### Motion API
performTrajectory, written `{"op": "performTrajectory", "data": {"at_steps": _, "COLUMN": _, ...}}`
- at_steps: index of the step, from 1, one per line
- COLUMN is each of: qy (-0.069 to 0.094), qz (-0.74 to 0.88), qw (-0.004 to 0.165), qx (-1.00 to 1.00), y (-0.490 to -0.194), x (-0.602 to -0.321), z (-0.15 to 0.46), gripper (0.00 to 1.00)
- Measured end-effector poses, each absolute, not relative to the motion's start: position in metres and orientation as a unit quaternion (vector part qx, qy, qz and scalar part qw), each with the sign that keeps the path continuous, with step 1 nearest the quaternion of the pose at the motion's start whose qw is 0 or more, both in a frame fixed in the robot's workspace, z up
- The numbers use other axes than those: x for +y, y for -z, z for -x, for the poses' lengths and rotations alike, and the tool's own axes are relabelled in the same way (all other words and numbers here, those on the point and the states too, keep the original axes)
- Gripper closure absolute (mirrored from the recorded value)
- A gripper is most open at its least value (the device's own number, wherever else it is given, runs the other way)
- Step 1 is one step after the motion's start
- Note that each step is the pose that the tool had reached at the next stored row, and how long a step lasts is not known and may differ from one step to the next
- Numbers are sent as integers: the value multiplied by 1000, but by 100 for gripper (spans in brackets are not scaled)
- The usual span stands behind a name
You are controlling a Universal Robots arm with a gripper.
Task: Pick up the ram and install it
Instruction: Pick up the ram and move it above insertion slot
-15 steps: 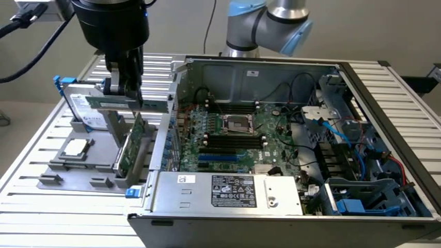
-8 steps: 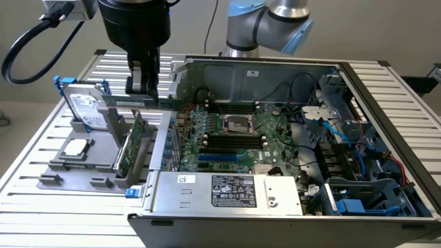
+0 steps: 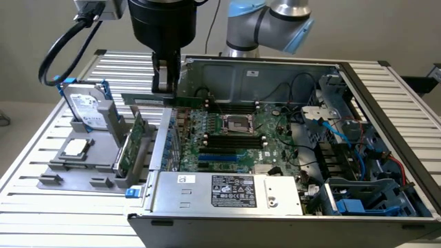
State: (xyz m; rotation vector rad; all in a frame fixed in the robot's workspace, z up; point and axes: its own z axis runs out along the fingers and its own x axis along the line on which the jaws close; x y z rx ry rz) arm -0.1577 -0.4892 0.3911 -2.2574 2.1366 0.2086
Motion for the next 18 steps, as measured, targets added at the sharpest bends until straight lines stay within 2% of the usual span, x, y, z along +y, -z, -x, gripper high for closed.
{"op": "performTrajectory", "data": {"at_steps": 18, "qy": -85, "qz": 726, "qw": 30, "qx": 682, "y": -392, "x": -486, "z": 85, "gripper": 87}}
